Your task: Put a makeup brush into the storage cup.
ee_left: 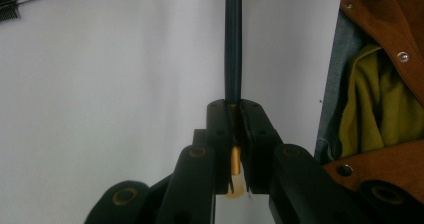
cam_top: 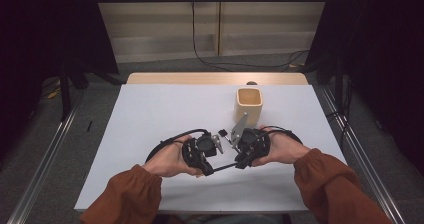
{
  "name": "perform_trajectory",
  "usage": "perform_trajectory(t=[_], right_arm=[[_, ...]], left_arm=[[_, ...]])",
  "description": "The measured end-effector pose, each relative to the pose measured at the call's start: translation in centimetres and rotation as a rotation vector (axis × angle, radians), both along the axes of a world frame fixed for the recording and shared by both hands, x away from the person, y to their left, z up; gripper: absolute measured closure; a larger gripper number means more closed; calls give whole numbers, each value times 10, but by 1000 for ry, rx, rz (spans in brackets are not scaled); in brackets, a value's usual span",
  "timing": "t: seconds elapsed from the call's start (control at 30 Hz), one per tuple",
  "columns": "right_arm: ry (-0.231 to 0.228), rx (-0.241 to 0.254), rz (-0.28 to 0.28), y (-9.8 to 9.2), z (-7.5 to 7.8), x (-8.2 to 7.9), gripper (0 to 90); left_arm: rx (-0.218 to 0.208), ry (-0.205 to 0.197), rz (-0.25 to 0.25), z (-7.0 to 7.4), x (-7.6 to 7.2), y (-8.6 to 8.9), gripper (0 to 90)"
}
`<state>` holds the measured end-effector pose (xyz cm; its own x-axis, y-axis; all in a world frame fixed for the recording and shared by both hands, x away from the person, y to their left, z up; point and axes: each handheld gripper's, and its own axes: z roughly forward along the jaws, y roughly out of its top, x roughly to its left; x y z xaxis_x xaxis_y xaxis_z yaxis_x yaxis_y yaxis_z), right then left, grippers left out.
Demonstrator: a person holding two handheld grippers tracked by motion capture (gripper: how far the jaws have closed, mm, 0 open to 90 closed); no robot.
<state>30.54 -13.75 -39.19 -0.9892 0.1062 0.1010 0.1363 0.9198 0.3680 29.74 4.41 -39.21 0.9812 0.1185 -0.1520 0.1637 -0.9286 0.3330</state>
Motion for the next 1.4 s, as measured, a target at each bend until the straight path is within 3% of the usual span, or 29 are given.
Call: perform_trajectory(t=[0.17,0.4,0.57,0.63,0.8,0.83,0.9,1.1,1.33,1.4], right_arm=[[13,-9,10,0,-4,0,800],[30,-21,47,1,-10,1,827],[43,-14,50,0,-11,0,844],[34,-5,64,1,-12,0,849],[32,3,73,0,-11,-2,853],[40,5,72,0,-10,-2,853],[35,4,53,-2,-10,-2,853],[37,10,34,-6,-8,-1,854],[37,21,25,-8,-7,-1,854],[38,26,23,-9,-7,-1,854]], left_arm=[[-5,15,-4,0,1,0,841],[0,3,-11,-1,0,0,839],[-32,8,5,-1,2,4,823],[-40,-12,9,-3,2,5,818],[-50,1,-17,-1,5,8,806],[-68,-3,10,-2,3,8,794],[-63,4,0,0,5,8,742],[-101,-10,5,0,5,9,648],[-141,-35,62,2,7,13,428],[-152,-44,76,1,8,14,330]])
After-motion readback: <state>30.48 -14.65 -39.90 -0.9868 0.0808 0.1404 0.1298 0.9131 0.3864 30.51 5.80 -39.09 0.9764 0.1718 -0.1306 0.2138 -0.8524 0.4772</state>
